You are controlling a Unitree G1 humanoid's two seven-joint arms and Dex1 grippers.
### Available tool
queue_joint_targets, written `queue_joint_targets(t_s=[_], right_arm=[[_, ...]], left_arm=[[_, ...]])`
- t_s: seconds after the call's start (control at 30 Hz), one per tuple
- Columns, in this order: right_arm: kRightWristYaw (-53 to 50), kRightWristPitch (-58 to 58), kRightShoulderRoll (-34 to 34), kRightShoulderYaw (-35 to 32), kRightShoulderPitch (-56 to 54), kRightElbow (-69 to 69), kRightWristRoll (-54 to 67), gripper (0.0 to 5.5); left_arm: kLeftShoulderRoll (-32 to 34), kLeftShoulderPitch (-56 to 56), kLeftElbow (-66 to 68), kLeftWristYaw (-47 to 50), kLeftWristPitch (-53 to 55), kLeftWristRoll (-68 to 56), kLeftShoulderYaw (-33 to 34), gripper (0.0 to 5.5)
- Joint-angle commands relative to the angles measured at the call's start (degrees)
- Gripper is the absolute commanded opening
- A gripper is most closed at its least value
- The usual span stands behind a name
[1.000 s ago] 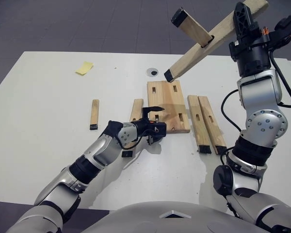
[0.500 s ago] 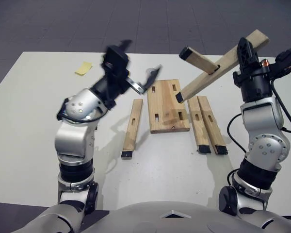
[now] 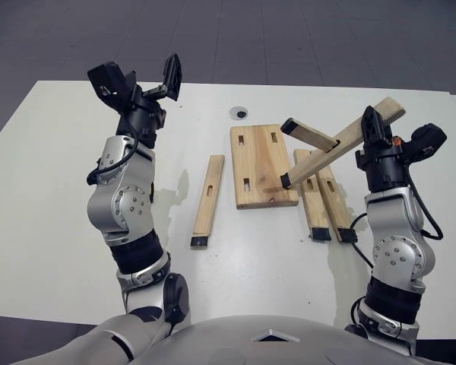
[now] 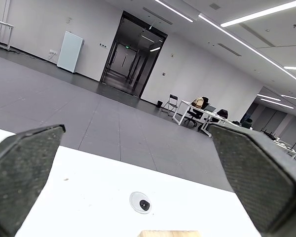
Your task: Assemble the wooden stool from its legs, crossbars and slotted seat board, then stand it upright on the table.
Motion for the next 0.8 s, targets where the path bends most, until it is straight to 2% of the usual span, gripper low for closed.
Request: queue_joint_targets(t_s=[0.03, 0.27, 0.43, 0.8], right_arm=[[0.67, -0.78, 0.48, 3.01, 1.65, 0.70, -4.55, 1.00], [1.11, -2.22, 0.95, 6.83, 3.81, -0.06, -9.17, 1.00], [1.44, -1.93, 0.67, 9.73, 5.89, -0.83, -12.24, 1.00], [1.03, 2.21, -0.80, 15.40, 12.28, -0.84, -19.42, 1.00]], left_arm=[[-0.26, 0.85, 1.09, 1.42, -1.36, -0.43, -2.21, 5.40], [0.73, 2.24, 0.68, 2.16, -1.82, -0.23, -5.00, 5.40], [4.94, 4.78, 1.89, 2.24, -1.87, 5.17, -9.53, 5.40], [6.12, 3.80, 0.57, 3.43, -0.41, 5.26, -10.84, 5.40]])
